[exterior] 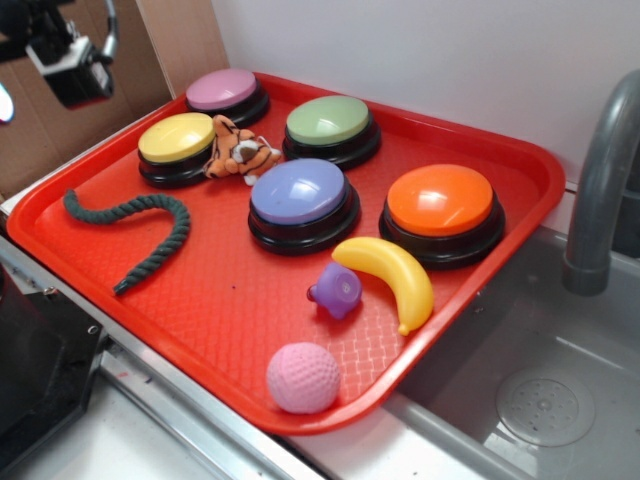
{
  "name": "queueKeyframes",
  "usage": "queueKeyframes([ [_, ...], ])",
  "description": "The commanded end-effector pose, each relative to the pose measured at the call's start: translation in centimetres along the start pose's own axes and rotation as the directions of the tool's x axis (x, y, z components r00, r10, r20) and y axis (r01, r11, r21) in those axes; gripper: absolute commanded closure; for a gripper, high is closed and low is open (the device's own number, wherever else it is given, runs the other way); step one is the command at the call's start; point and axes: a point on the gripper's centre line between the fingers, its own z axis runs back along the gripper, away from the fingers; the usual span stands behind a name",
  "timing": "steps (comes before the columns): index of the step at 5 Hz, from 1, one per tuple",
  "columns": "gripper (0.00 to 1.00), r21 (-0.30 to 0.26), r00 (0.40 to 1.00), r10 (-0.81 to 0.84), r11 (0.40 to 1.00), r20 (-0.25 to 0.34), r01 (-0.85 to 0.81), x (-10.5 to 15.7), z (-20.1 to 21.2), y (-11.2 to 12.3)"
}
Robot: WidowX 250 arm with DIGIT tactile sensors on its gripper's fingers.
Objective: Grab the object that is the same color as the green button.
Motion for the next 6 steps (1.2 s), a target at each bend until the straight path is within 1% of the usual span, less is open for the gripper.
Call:
queueKeyframes([
  [1,0.00,0.072,0.976,0.207,0.975,0.075,-0.212,1.8,-4.3,2.1],
  [3,0.00,0.126,0.945,0.301,0.940,0.131,-0.317,3.0,-7.6,3.1],
  [5,0.00,0.136,0.941,0.309,0.935,0.136,-0.327,3.4,-9.8,3.3],
  [6,0.00,0.124,0.942,0.306,0.938,0.137,-0.322,3.5,-10.5,3.4],
])
